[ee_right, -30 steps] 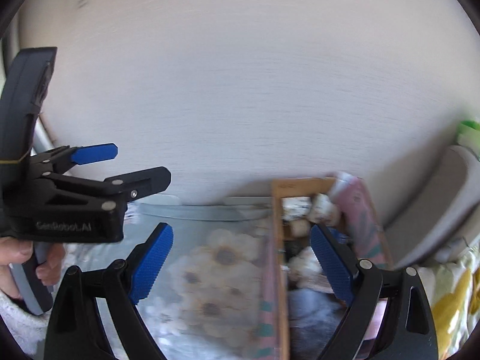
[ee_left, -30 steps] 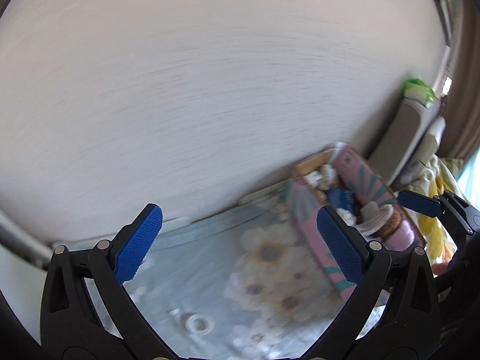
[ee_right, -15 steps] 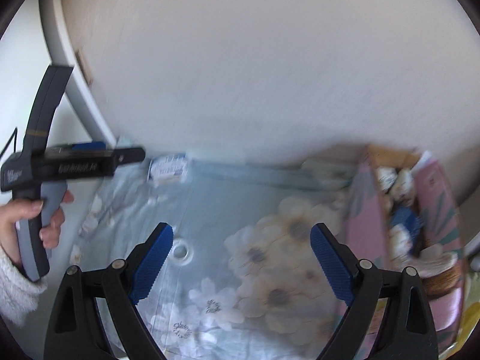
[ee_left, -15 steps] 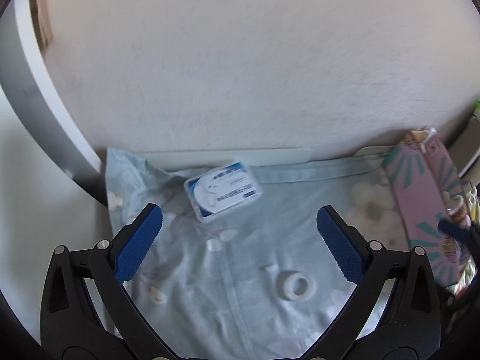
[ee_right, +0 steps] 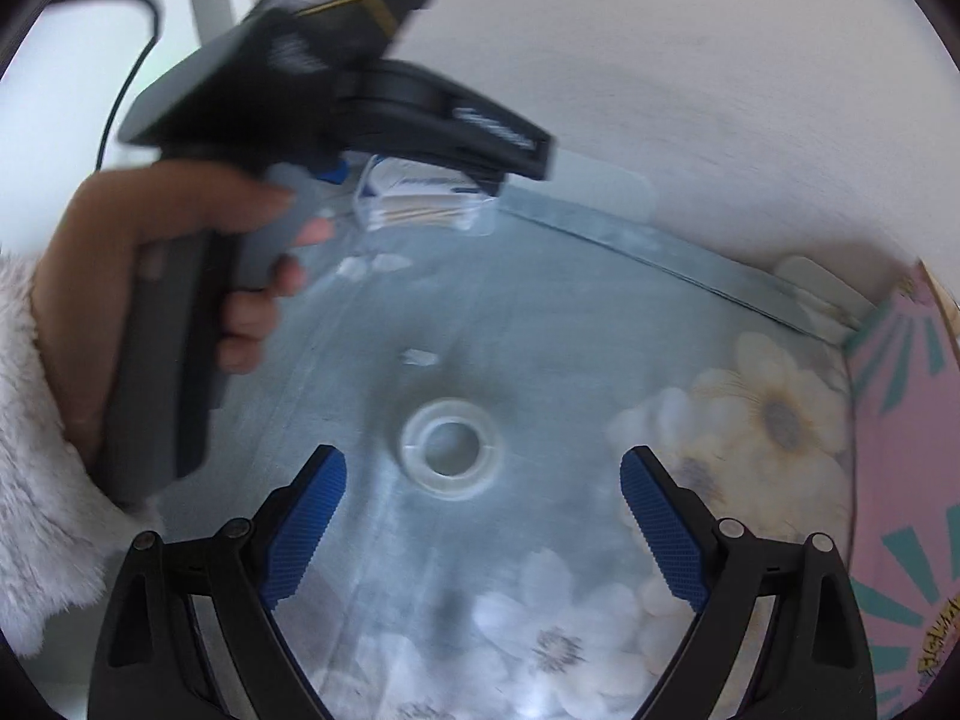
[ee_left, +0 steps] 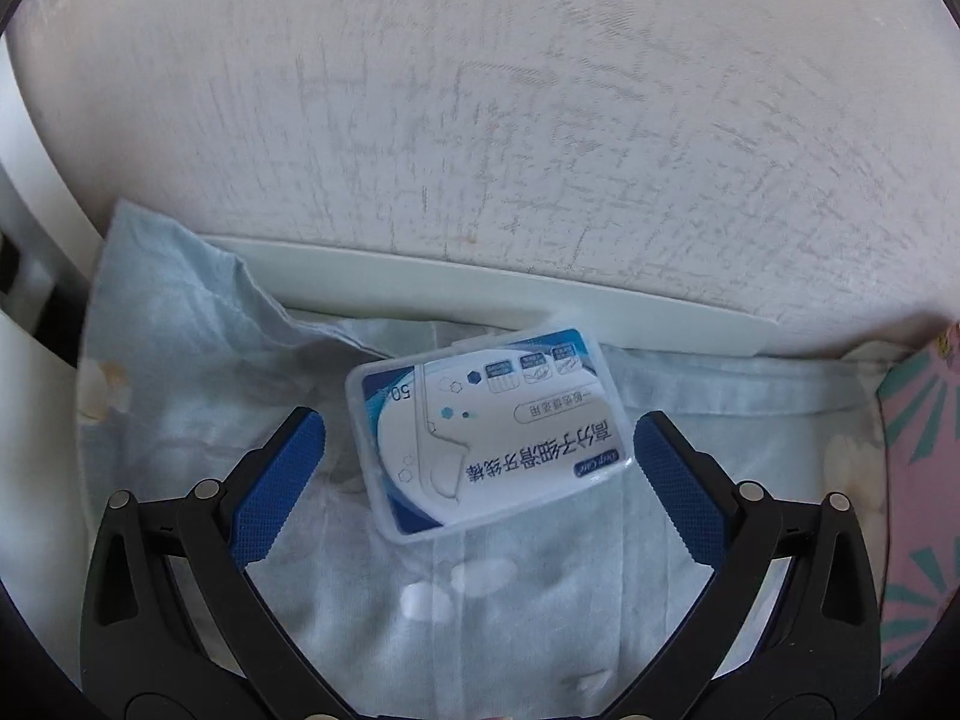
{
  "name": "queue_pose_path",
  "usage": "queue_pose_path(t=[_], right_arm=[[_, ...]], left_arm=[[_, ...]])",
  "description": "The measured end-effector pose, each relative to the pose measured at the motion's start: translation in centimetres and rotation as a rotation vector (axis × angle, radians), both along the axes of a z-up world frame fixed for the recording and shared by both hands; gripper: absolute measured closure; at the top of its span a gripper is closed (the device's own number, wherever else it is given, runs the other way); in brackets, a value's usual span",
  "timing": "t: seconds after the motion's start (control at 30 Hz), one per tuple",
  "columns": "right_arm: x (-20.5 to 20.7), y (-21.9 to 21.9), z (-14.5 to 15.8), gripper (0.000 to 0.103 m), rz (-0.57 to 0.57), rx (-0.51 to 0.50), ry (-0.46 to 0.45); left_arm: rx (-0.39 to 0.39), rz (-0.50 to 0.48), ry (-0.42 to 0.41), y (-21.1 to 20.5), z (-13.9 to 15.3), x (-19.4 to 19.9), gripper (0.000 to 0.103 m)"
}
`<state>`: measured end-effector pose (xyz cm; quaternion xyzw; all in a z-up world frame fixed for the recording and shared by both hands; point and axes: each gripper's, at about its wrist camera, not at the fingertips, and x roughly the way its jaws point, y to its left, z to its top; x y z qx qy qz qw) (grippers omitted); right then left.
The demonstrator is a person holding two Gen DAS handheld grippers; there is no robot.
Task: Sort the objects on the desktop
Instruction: 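Grasp clear tape roll with right tool while left tool grasps clear floss box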
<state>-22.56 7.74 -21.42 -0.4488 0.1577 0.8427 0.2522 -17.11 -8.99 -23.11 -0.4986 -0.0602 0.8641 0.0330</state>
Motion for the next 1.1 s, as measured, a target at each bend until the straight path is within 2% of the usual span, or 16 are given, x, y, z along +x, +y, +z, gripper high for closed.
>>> queue_pose_path(t=[0.1,0.2,0.3,0.4,0.7,0.73,0.9,0.97,1.07,1.1], right_arm=[[-0.9,-0.2,-0.3,0.012,0.021,-0.001,0.012],[-1.3,-0.3,-0.6,0.012,0.031,0.003,0.029],[-1.2,-0.1,-1.0,0.012,0.037,-0.01,0.045],[-0.8,0.1,-1.2,0.012,0.049,-0.021,0.068],[-0.9,-1.1,-1.5,0.012,0.125,0.095,0.074],[-1.0,-1.2,-1.6,0.013,0.128,0.104,0.071],[-1.3,-0.9,-2.4,0.035,0.136,0.063,0.066],[-1.2,-0.5,-2.7,0.041,0.134,0.033,0.088],[-0.8,0.0,-2.6,0.064,0.113,0.027,0.108],[-0.6,0.2,-2.6,0.064,0.109,0.01,0.115]], left_arm=[[0.0,0.0,0.007,0.3,-0.1,0.0,0.0],[-0.042,-0.019,0.029,1.1,-0.1,0.1,0.0],[-0.053,-0.053,0.009,2.0,-0.5,0.1,0.0],[-0.045,-0.051,0.006,2.4,-0.7,-0.1,0.0],[0.028,0.004,-0.028,1.8,-2.4,-0.6,0.001],[0.035,0.004,-0.025,1.8,-2.5,-0.6,0.004],[0.054,-0.002,-0.019,2.0,-2.8,-0.5,0.005],[0.053,-0.009,-0.021,2.3,-2.9,-0.5,0.005],[0.057,-0.015,-0.035,2.4,-2.9,-0.6,0.005],[0.058,-0.015,-0.037,2.2,-2.8,-0.7,0.005]])
